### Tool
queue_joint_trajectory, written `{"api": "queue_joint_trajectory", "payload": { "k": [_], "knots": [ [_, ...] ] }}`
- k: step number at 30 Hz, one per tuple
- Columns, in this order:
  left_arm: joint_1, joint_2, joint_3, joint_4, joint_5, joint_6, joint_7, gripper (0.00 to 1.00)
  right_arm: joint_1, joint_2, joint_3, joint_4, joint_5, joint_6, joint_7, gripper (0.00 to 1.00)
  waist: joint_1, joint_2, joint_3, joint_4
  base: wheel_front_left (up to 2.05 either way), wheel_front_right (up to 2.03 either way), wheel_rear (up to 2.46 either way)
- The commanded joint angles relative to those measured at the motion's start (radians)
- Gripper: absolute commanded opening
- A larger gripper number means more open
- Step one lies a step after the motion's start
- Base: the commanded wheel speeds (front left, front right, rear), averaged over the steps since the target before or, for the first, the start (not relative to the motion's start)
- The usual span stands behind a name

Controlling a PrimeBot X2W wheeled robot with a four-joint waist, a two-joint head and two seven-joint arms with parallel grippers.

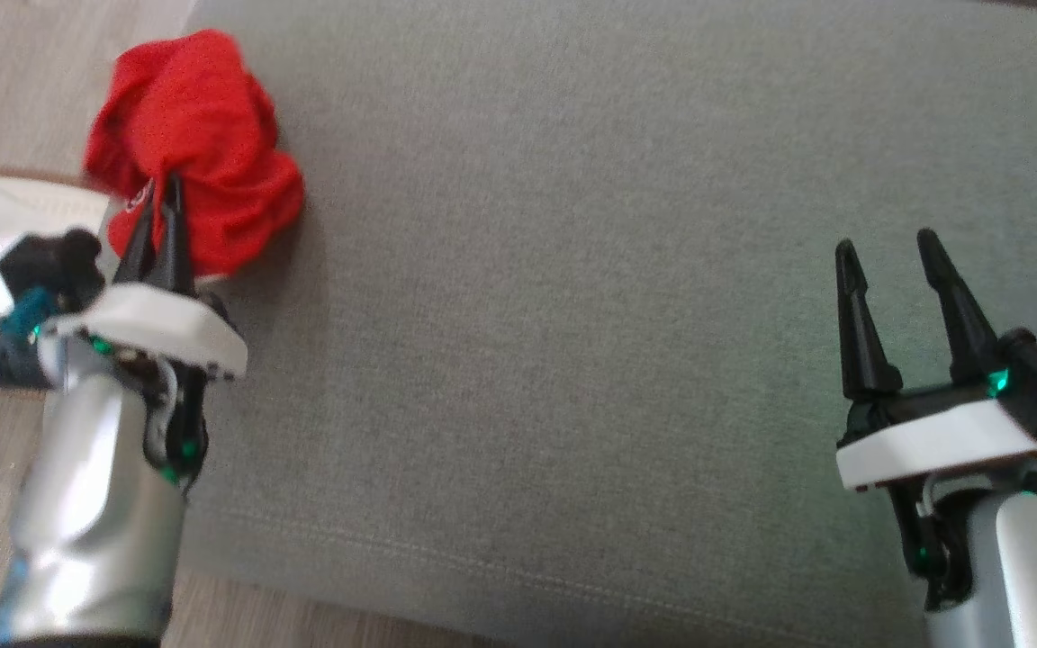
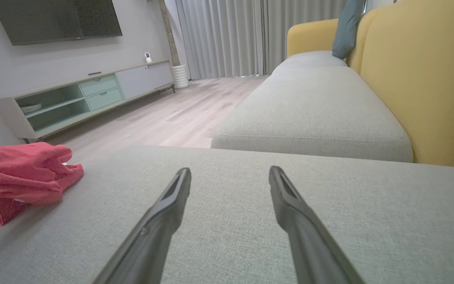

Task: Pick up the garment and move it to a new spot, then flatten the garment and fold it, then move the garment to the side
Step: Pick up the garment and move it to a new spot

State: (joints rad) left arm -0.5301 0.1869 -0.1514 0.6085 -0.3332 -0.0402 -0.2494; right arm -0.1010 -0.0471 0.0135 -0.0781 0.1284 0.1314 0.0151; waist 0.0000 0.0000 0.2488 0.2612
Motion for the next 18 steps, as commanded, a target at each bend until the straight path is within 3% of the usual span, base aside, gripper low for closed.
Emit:
{"api": "queue_joint_trajectory", "payload": {
  "k": [1,10,18],
  "knots": [
    [0.027,0.044,0.037,-0.082,0.013,0.016,-0.012,0.00,0.001,-0.003,0.023,-0.029,0.010,-0.001,-0.015,1.00,0.0000,0.0000,-0.042,-0.019,0.00,0.00,0.00],
    [0.250,0.005,-0.004,-0.431,0.024,0.067,0.039,0.00,0.046,-0.003,0.024,-0.020,0.052,-0.001,-0.042,1.00,0.0000,0.0000,-0.111,-0.092,0.00,0.00,0.00],
    [0.273,-0.035,-0.095,-0.531,0.026,0.037,0.096,0.00,0.045,-0.003,0.030,-0.012,0.066,-0.001,-0.056,1.00,0.0000,0.0000,-0.084,-0.218,0.00,0.00,0.00]
  ]
}}
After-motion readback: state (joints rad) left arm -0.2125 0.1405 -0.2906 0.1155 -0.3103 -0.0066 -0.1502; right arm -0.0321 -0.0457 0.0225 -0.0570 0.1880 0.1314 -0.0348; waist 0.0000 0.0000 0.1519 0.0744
